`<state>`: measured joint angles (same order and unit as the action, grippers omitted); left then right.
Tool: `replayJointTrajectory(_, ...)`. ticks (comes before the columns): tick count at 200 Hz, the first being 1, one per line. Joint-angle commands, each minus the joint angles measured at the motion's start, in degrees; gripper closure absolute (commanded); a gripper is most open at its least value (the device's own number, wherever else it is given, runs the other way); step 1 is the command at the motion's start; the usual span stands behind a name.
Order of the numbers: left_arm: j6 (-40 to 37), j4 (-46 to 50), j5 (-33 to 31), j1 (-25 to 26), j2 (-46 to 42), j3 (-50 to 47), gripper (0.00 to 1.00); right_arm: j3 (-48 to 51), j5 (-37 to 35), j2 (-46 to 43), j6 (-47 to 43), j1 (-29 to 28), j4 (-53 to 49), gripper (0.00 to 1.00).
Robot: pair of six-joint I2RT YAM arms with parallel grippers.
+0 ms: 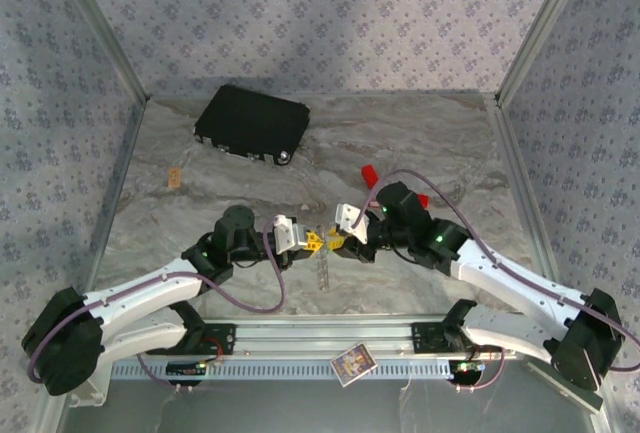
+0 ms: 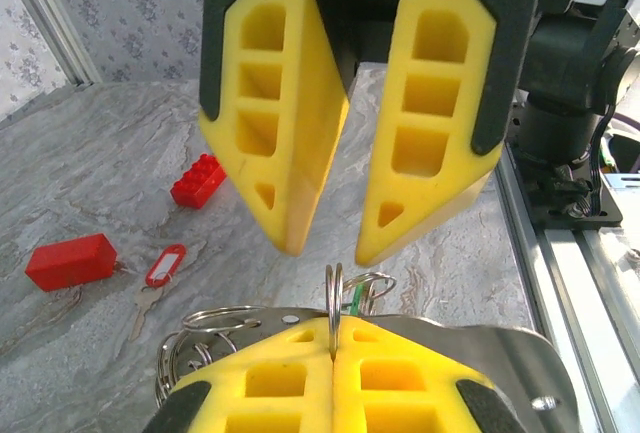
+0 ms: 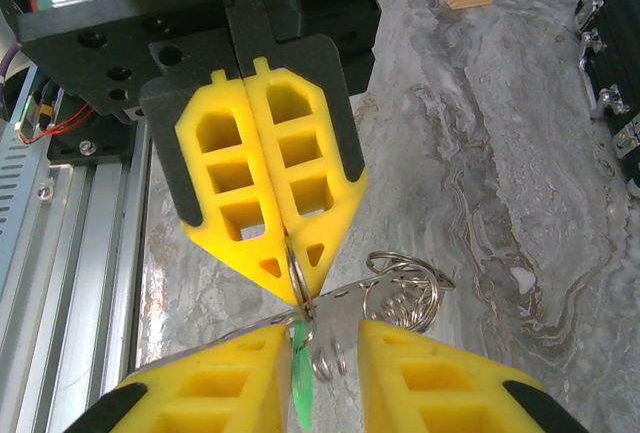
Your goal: Put the keys on the keyring
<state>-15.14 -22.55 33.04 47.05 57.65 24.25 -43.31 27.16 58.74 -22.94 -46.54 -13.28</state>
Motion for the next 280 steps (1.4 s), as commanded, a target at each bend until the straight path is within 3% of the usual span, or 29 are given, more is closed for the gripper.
replayJointTrajectory(1, -0.6, -2.3, 2.4, 0.3, -0.2, 1.1, 1.00, -0.4, 1.5, 1.1, -0.5, -0.7, 1.4, 0.76)
replayJointTrajectory(41, -0.7, -2.1, 3.0, 0.4, -0.1, 1.5, 1.00, -0.9, 1.4, 2.9, -0.9, -1.0, 2.3, 0.83)
replayJointTrajectory(102, -0.6, -2.3, 3.2, 0.4, 0.2, 1.5, 1.00, -0.9, 2.9, 4.0, -0.2, -1.3, 4.5, 0.84)
replayJointTrajectory(135, -0.9, -1.3, 2.6, 0.4, 0.2, 2.0, 1.00, -1.7, 3.3, 4.7, -0.9, -1.3, 3.5, 0.98)
replayJointTrajectory(152, -0.9, 0.0, 1.2, 0.4, -0.1, 2.4, 0.87, -2.5, 2.8, 4.7, -1.9, -1.4, 1.4, 1.00)
replayJointTrajectory(191, -1.8, 4.2, -0.6, 0.4, -1.2, 3.1, 0.73, -5.8, 0.1, 5.3, -5.8, -1.6, -6.2, 1.00)
replayJointTrajectory(224, -4.9, 11.8, -1.8, 0.4, -2.3, 5.4, 0.72, -8.6, -2.8, 6.9, -8.6, -2.0, -11.9, 1.00)
replayJointTrajectory(280, -5.7, 14.5, -1.7, 0.3, -2.2, 7.0, 0.74, -13.1, -5.2, 9.6, -11.1, -4.3, -16.0, 1.00)
